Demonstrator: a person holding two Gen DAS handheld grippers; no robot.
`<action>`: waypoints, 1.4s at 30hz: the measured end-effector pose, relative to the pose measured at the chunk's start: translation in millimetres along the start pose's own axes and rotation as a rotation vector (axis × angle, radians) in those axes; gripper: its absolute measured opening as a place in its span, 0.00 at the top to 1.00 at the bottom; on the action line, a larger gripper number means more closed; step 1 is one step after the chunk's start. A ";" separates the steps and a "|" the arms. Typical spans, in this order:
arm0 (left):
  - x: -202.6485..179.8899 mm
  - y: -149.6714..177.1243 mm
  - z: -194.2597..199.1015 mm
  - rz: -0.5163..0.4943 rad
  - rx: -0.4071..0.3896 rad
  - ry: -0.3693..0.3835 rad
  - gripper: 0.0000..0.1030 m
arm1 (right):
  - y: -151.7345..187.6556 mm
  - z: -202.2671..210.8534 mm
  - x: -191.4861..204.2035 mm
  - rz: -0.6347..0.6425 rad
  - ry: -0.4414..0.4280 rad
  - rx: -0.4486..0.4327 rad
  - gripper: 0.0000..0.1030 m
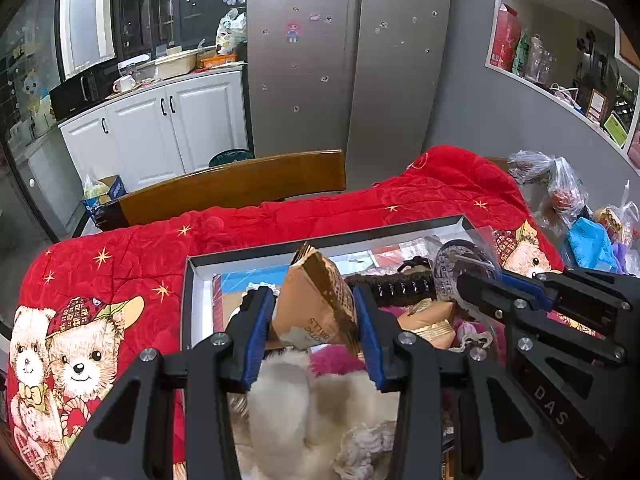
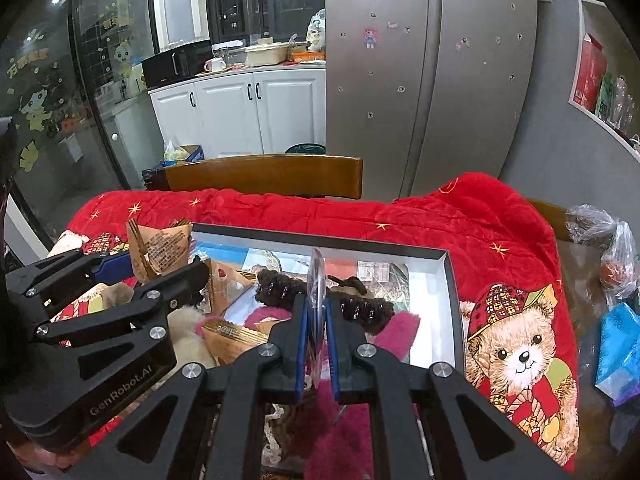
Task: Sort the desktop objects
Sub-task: 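Open both grippers to drop the card bag and packet into the box, then withdraw both grippers from the box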
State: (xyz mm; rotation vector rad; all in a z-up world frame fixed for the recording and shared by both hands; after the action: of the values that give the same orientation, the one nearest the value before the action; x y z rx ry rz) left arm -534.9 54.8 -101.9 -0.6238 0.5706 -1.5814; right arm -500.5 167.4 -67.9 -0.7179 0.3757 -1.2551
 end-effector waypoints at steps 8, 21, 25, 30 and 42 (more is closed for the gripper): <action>14.0 -2.4 5.6 0.020 -0.013 -0.055 0.24 | -5.6 9.7 -3.3 0.005 0.058 -0.049 0.54; 21.3 -5.6 20.7 0.025 -0.034 -0.043 0.17 | -10.1 23.1 -9.7 -0.033 0.060 -0.091 0.34; 23.8 -4.4 40.2 0.027 -0.048 -0.047 0.17 | -9.7 33.7 -6.8 -0.043 0.058 -0.104 0.34; 25.8 -2.0 84.0 0.041 -0.080 -0.043 0.17 | -9.4 65.4 5.4 -0.045 0.041 -0.130 0.32; 21.0 30.2 204.4 0.052 -0.150 -0.094 0.04 | 18.4 186.3 41.6 -0.016 0.058 -0.238 0.24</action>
State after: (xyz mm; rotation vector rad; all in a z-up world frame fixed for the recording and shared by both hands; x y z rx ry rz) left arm -374.5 30.3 27.9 -0.7864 0.6338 -1.4615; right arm -358.9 183.2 60.5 -0.8885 0.5749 -1.2603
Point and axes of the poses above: each gripper's, at about its wrist camera, not at the fingertips, and z roughly against the way its jaws point, x to its left, y to its underside, the point moved 9 cm from there along -z, roughly the way its jaws point, and after that the axes turned 9 degrees about -y, right-handed, at the moved point
